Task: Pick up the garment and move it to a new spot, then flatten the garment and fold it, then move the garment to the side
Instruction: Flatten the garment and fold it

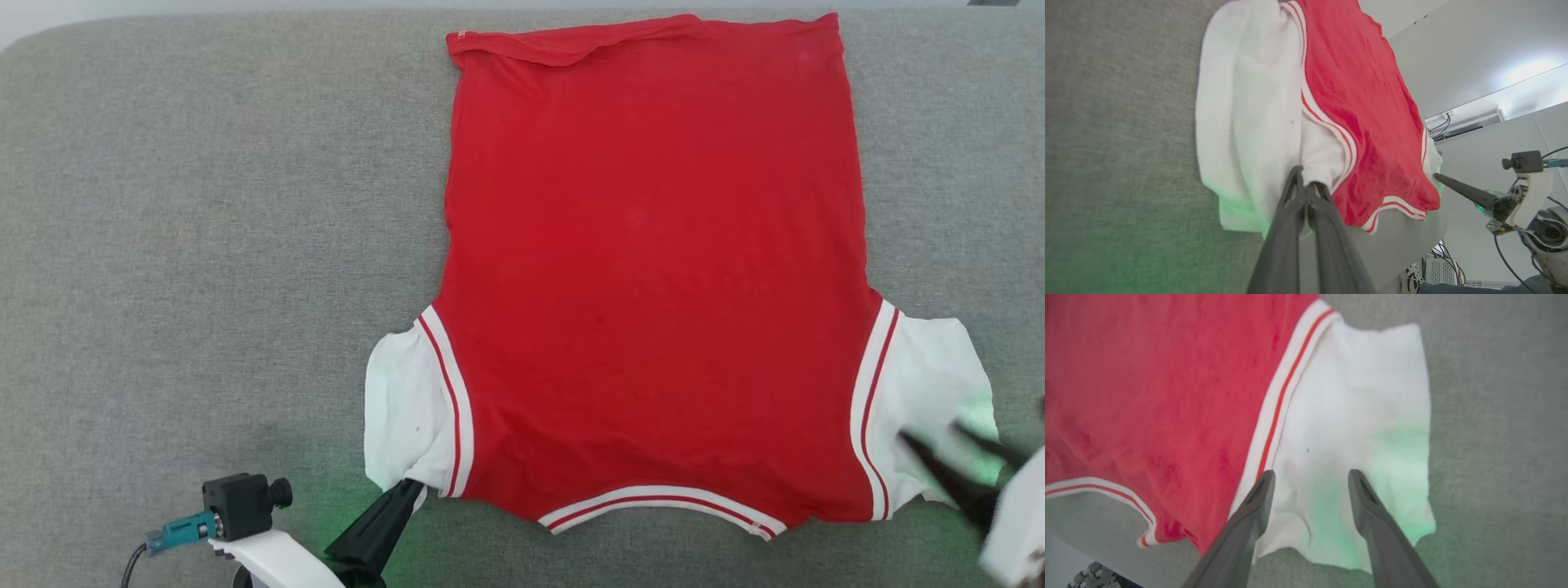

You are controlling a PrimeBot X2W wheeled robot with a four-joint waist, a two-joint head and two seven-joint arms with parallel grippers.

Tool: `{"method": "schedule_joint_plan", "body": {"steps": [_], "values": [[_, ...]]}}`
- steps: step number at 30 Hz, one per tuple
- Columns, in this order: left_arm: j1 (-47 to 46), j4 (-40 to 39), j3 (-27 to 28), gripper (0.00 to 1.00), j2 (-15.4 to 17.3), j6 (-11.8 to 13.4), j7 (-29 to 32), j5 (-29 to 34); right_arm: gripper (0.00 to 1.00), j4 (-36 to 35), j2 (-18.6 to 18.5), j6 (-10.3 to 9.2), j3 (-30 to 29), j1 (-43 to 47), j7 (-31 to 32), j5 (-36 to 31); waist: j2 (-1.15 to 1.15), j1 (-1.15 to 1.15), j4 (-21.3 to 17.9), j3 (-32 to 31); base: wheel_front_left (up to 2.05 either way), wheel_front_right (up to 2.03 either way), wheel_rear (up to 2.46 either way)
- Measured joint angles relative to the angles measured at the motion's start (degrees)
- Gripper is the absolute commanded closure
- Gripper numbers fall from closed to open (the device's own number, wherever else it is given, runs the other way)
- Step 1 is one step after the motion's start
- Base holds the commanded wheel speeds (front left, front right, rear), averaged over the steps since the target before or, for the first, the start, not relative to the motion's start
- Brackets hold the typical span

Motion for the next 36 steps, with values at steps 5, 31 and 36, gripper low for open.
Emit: {"method": "schedule_joint_plan", "body": {"steps": [5,31,36], "values": [[-0.2,-2.9,0.9,1.0,0.2,0.0,-0.1,0.1,0.0,-4.9,-3.4,0.0,-5.2,-5.4,2.5,0.8,0.0,0.0,0.2,0.8,0.0,0.0,0.0],[-14.6,-11.1,-7.6,1.0,-4.3,0.0,0.1,5.2,0.0,44.6,-7.1,0.01,7.1,-68.4,7.7,-19.8,0.0,0.0,14.5,15.0,0.0,0.0,0.0],[-15.9,-12.0,-8.7,1.0,-4.4,0.0,-0.1,5.2,0.0,52.4,-7.2,0.0,6.9,-73.1,11.4,-20.7,0.0,0.0,17.1,17.5,0.0,0.0,0.0]]}}
